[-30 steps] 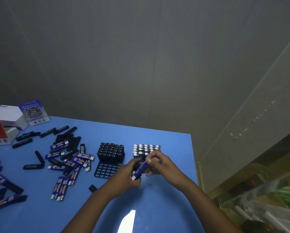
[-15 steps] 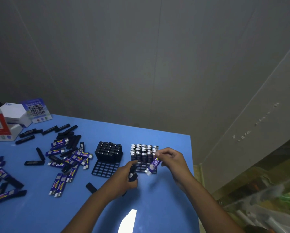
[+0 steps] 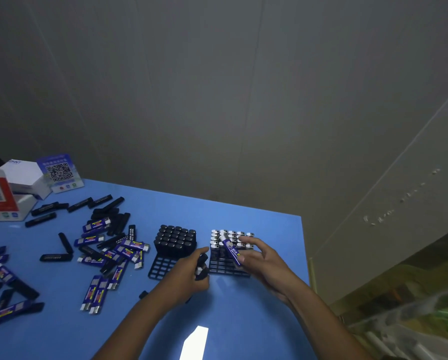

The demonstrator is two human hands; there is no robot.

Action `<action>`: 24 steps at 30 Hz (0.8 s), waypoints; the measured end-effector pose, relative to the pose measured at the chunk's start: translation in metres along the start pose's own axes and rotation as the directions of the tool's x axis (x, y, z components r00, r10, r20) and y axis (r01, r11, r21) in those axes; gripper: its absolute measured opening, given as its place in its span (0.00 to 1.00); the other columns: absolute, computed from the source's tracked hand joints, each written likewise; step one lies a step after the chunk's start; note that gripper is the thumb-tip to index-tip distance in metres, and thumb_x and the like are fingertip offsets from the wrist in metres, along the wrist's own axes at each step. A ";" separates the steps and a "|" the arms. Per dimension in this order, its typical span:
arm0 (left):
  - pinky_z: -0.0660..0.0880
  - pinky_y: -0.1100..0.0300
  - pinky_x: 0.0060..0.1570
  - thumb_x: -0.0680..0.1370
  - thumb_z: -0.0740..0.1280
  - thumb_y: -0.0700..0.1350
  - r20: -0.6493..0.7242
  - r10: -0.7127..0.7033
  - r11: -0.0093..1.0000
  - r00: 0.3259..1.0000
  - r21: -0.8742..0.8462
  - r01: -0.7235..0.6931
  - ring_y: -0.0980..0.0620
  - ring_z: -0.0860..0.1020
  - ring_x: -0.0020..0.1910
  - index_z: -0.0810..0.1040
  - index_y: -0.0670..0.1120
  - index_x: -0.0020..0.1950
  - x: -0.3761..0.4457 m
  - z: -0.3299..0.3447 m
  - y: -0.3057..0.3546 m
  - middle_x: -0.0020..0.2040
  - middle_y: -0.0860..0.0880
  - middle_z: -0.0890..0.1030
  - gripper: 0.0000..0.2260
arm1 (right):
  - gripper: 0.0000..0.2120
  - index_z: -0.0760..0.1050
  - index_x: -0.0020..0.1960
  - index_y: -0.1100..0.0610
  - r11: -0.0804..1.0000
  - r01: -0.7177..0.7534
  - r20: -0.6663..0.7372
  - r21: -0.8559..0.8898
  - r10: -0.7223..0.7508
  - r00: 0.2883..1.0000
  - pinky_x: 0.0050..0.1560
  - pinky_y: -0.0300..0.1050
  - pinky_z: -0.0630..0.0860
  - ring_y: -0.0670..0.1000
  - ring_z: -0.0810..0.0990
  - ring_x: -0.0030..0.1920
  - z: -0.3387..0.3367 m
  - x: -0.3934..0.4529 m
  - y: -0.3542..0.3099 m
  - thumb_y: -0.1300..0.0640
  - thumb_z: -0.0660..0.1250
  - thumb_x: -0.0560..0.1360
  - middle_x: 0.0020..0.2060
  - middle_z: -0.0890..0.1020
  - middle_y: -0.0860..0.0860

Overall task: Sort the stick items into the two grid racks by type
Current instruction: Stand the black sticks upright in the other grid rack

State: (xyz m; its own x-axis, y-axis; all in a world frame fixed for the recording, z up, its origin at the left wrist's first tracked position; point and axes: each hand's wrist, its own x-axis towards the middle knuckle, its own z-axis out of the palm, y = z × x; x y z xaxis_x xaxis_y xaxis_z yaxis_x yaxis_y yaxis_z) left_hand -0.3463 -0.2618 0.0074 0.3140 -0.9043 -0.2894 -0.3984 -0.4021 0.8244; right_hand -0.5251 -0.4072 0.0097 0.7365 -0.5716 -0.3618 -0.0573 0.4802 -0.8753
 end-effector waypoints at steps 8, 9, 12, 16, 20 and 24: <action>0.67 0.80 0.47 0.76 0.69 0.36 0.010 -0.030 0.999 0.999 -0.011 0.030 0.66 0.75 0.47 0.62 0.47 0.76 0.004 -0.017 -0.006 0.52 0.58 0.75 0.31 | 0.35 0.67 0.73 0.38 0.942 0.100 0.108 -0.321 -0.068 0.992 0.59 0.50 0.78 0.54 0.80 0.48 0.015 0.014 -0.005 0.69 0.67 0.76 0.51 0.79 0.57; 0.67 0.80 0.47 0.76 0.69 0.36 0.013 -0.029 0.999 0.999 -0.012 0.030 0.66 0.75 0.47 0.62 0.46 0.76 0.005 -0.018 -0.007 0.52 0.59 0.74 0.30 | 0.33 0.68 0.72 0.39 0.920 0.127 0.088 -0.370 -0.101 0.991 0.56 0.47 0.78 0.52 0.79 0.46 0.019 0.015 -0.007 0.70 0.66 0.76 0.49 0.77 0.56; 0.67 0.81 0.47 0.76 0.69 0.37 0.028 -0.032 0.999 0.999 -0.013 0.032 0.67 0.74 0.48 0.61 0.46 0.76 0.007 -0.021 -0.011 0.52 0.61 0.73 0.30 | 0.28 0.73 0.65 0.41 0.843 0.182 0.011 -0.507 -0.205 0.979 0.46 0.44 0.77 0.47 0.75 0.38 0.027 0.021 -0.008 0.70 0.66 0.75 0.44 0.75 0.53; 0.66 0.81 0.47 0.76 0.69 0.37 0.048 -0.034 0.999 0.998 -0.010 0.034 0.67 0.74 0.49 0.61 0.46 0.77 0.010 -0.024 -0.014 0.53 0.62 0.73 0.31 | 0.18 0.74 0.53 0.43 0.716 0.190 -0.085 -0.672 -0.329 0.941 0.44 0.50 0.79 0.47 0.76 0.35 0.027 0.030 0.002 0.64 0.71 0.74 0.38 0.81 0.54; 0.67 0.80 0.47 0.76 0.68 0.35 0.069 -0.028 1.000 0.997 -0.010 0.029 0.67 0.74 0.46 0.61 0.46 0.76 0.012 -0.026 -0.017 0.51 0.61 0.73 0.30 | 0.13 0.72 0.48 0.46 0.607 0.180 -0.113 -0.774 -0.412 0.904 0.41 0.43 0.77 0.47 0.79 0.37 0.027 0.037 0.012 0.61 0.73 0.74 0.37 0.82 0.48; 0.67 0.80 0.48 0.76 0.68 0.35 0.084 -0.031 0.999 0.996 -0.012 0.032 0.67 0.74 0.45 0.62 0.46 0.76 0.015 -0.027 -0.022 0.50 0.61 0.73 0.30 | 0.11 0.72 0.44 0.50 0.499 0.150 -0.101 -0.854 -0.441 0.892 0.43 0.47 0.79 0.44 0.81 0.40 0.026 0.044 0.023 0.62 0.72 0.74 0.37 0.82 0.43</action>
State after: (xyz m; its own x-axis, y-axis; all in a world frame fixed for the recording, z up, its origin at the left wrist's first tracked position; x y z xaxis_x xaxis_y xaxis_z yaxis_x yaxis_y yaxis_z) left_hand -0.3098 -0.2631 -0.0024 0.2531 -0.9001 -0.3547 -0.3779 -0.4294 0.8202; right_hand -0.4768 -0.4039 -0.0177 0.6140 -0.7887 0.0308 -0.4938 -0.4143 -0.7646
